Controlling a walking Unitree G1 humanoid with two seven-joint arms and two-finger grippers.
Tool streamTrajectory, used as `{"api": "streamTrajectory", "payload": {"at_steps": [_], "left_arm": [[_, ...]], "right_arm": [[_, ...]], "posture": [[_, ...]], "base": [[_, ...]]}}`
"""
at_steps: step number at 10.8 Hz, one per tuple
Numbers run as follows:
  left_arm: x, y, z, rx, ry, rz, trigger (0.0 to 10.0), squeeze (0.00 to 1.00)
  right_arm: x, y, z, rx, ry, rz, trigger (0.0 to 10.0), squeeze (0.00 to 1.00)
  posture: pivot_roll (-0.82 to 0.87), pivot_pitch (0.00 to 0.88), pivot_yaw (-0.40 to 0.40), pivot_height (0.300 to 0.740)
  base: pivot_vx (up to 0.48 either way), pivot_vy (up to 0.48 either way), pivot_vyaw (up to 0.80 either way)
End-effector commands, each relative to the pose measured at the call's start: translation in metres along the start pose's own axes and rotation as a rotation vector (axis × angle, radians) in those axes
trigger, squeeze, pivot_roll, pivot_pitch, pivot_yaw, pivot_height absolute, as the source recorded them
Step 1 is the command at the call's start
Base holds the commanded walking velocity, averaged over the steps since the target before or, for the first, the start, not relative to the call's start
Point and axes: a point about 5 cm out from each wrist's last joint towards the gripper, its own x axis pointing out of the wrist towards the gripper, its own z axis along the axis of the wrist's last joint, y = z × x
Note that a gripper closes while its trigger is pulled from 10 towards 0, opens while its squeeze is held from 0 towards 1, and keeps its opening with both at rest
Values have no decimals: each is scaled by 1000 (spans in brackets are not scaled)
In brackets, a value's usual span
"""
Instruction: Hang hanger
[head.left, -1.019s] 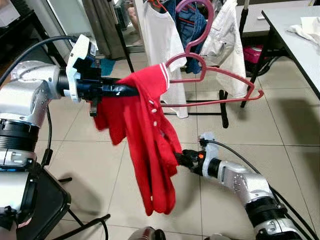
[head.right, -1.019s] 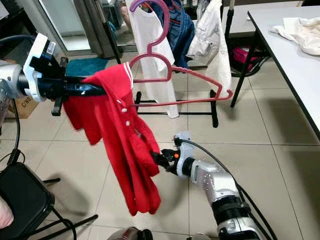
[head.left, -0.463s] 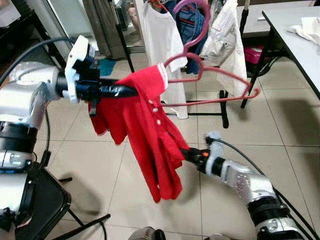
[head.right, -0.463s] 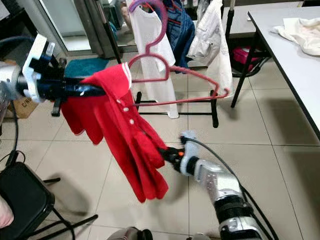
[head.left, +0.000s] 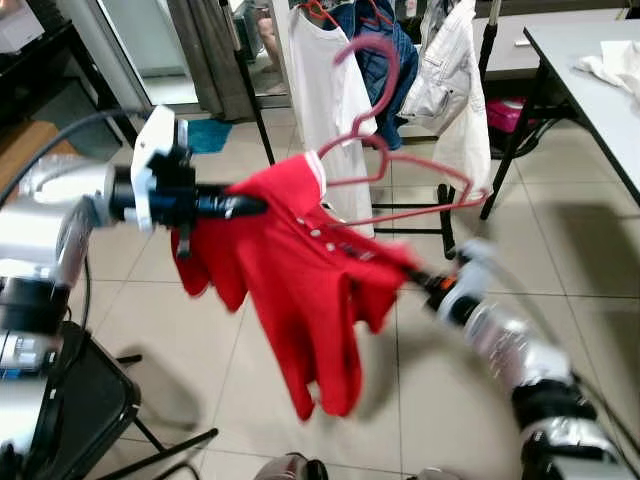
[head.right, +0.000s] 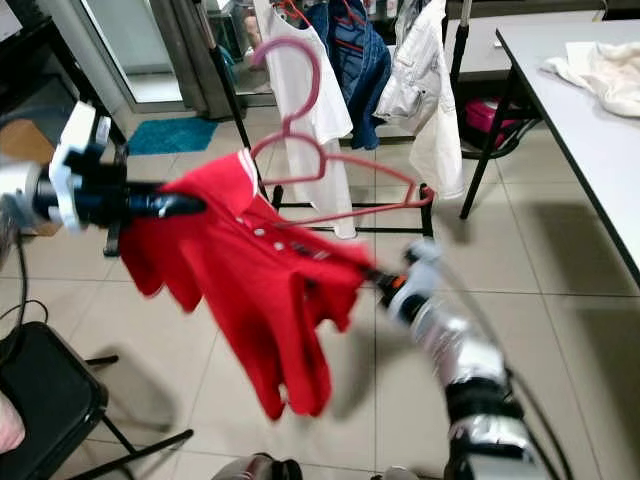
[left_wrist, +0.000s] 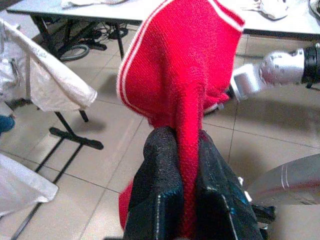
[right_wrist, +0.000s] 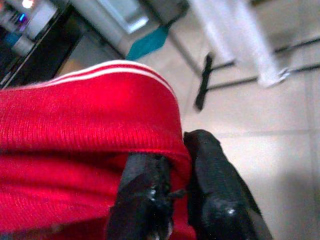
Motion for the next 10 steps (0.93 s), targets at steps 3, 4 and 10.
{"api": "streamTrajectory", "payload": {"at_steps": [3,4,10], "left_arm": [[-26,-10,4,52,-25,82,0,0],[-29,-14,-1,40,-17,99,0,0],[-73,-35,-40,6,232,251,0,0]], "right_arm": [[-35,-67,32,64,-147,-454,0,0],[-43,-77,42,57,-181,-519,0,0],[-90,-113,125,-141,-381,-791,0,0]], "posture": [[-77,27,111,740],[-77,27,111,740],[-72,11,124,740]], "base": [[0,0,0],[0,0,0],[0,0,0]]}}
